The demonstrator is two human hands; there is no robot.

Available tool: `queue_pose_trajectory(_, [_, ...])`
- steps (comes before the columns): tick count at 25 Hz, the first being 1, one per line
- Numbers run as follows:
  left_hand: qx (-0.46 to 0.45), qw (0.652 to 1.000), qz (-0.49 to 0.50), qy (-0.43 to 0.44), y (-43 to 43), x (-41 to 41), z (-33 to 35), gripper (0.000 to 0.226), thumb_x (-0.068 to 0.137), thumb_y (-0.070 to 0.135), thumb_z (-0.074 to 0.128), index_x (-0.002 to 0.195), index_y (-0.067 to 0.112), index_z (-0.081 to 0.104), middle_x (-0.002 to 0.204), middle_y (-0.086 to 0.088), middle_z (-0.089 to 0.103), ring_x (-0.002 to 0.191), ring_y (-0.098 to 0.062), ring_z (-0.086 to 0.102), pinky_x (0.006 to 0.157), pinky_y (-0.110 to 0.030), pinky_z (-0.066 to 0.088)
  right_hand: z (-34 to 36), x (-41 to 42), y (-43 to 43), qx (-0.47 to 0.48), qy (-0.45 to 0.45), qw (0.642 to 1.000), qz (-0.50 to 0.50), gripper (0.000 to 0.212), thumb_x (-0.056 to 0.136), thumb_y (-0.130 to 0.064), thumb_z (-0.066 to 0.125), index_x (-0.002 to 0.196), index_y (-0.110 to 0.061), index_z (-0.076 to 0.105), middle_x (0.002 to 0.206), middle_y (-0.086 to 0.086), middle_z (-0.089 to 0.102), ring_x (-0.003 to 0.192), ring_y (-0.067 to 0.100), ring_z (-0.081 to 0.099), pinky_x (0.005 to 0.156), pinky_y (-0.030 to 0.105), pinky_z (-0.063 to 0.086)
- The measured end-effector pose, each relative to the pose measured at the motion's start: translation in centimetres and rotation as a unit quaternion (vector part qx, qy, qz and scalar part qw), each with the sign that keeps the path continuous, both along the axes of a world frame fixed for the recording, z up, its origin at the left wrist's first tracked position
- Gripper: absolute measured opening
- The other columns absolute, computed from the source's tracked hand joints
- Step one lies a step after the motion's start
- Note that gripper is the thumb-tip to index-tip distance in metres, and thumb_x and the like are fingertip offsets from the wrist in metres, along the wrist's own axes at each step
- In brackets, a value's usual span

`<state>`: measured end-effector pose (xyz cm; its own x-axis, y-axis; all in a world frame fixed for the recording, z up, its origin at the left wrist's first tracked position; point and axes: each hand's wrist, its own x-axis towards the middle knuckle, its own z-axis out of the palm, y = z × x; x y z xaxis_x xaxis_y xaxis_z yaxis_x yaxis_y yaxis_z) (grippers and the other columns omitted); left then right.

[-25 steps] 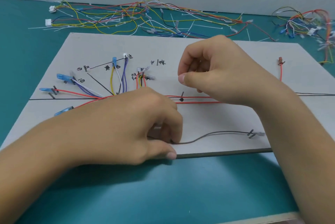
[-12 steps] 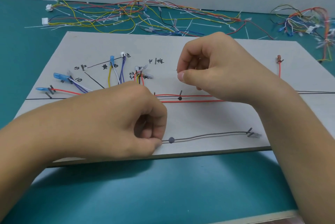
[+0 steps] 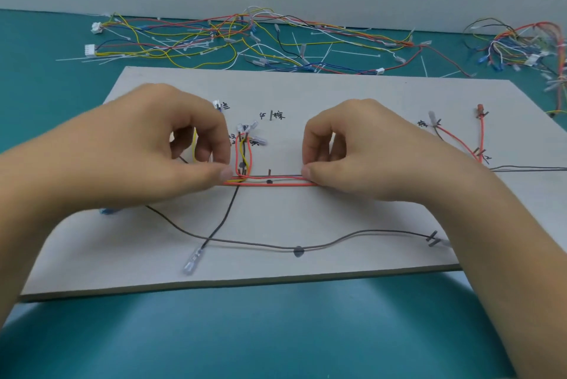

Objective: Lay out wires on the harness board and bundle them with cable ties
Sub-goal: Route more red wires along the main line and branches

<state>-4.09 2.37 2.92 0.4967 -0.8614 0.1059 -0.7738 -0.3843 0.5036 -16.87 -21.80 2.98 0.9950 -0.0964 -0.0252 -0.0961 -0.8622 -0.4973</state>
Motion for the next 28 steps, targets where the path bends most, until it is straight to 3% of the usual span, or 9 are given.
queue_pose_trajectory(3, [0.056, 0.998, -0.015, 0.01, 0.5, 0.8, -0.2, 0.036, 0.064, 0.073, 0.068, 0.091, 0.049, 0.068, 0.09, 0.022, 0.066, 0.082, -0.009, 0.062, 0.062, -0.027, 0.048, 0.0, 0.0, -0.1, -0.015, 0.0, 1.0, -0.004, 0.012, 0.078, -0.024, 0.075, 0.067, -0.023, 0.07, 0.062, -0.018, 0.065, 0.058, 0.002, 0.059, 0.047, 0.015, 0.044])
queue_pose_trajectory(7, [0.027, 0.999, -0.014, 0.038, -0.1, 1.0, -1.0, 0.033, 0.066, 0.069, 0.067, 0.091, 0.048, 0.068, 0.087, 0.021, 0.067, 0.081, -0.009, 0.064, 0.062, -0.011, 0.044, -0.2, 0.2, 0.3, -0.034, -0.008, 0.999, 0.009, 0.011, 0.074, -0.021, 0.067, 0.064, -0.017, 0.064, 0.062, -0.01, 0.063, 0.057, 0.004, 0.055, 0.044, 0.019, 0.042])
queue_pose_trajectory(11, [0.001, 0.999, -0.013, 0.034, -0.2, 0.9, -1.2, 0.016, 0.074, 0.048, 0.087, 0.079, 0.04, 0.074, 0.082, 0.015, 0.067, 0.077, -0.014, 0.063, 0.065, -0.02, 0.045, -0.5, 0.4, 0.4, -0.039, -0.006, 0.999, 0.025, 0.016, 0.074, -0.02, 0.064, 0.061, -0.015, 0.056, 0.054, -0.004, 0.052, 0.056, 0.006, 0.048, 0.043, 0.019, 0.035])
queue_pose_trajectory(13, [-0.015, 0.999, -0.014, 0.034, -0.4, 0.6, -1.4, 0.013, 0.076, 0.033, 0.087, 0.074, 0.036, 0.074, 0.081, 0.012, 0.067, 0.076, -0.016, 0.062, 0.067, -0.026, 0.047, -0.5, 0.5, 0.3, -0.03, 0.006, 0.999, 0.03, 0.016, 0.073, -0.021, 0.063, 0.062, -0.014, 0.054, 0.054, -0.006, 0.051, 0.052, 0.009, 0.045, 0.044, 0.021, 0.035])
queue_pose_trajectory(18, [-0.032, 0.997, -0.041, 0.057, -1.3, -0.9, -1.6, 0.017, 0.08, 0.022, 0.086, 0.073, 0.031, 0.074, 0.082, 0.011, 0.066, 0.08, -0.016, 0.064, 0.073, -0.032, 0.049, 0.2, -0.1, -0.8, -0.026, 0.049, 0.998, 0.033, 0.014, 0.069, -0.026, 0.06, 0.064, -0.014, 0.056, 0.051, -0.003, 0.051, 0.045, 0.008, 0.04, 0.043, 0.027, 0.037])
queue_pose_trajectory(23, [-0.027, 0.997, -0.036, 0.063, -1.4, -1.0, -1.5, 0.017, 0.081, 0.021, 0.086, 0.073, 0.03, 0.074, 0.082, 0.012, 0.065, 0.084, -0.013, 0.064, 0.076, -0.032, 0.049, 0.1, -0.1, -1.0, -0.024, 0.053, 0.998, 0.029, 0.014, 0.07, -0.024, 0.063, 0.065, -0.013, 0.057, 0.052, -0.004, 0.052, 0.044, 0.008, 0.04, 0.043, 0.028, 0.037])
queue_pose_trajectory(28, [-0.012, 0.998, -0.032, 0.055, -0.5, -0.5, -0.7, 0.016, 0.077, 0.028, 0.087, 0.077, 0.037, 0.074, 0.088, 0.015, 0.069, 0.089, -0.011, 0.065, 0.081, -0.035, 0.051, 0.3, -0.3, -1.3, -0.042, 0.049, 0.997, 0.033, 0.01, 0.073, -0.023, 0.066, 0.065, -0.018, 0.062, 0.063, -0.017, 0.062, 0.053, 0.003, 0.053, 0.045, 0.025, 0.042])
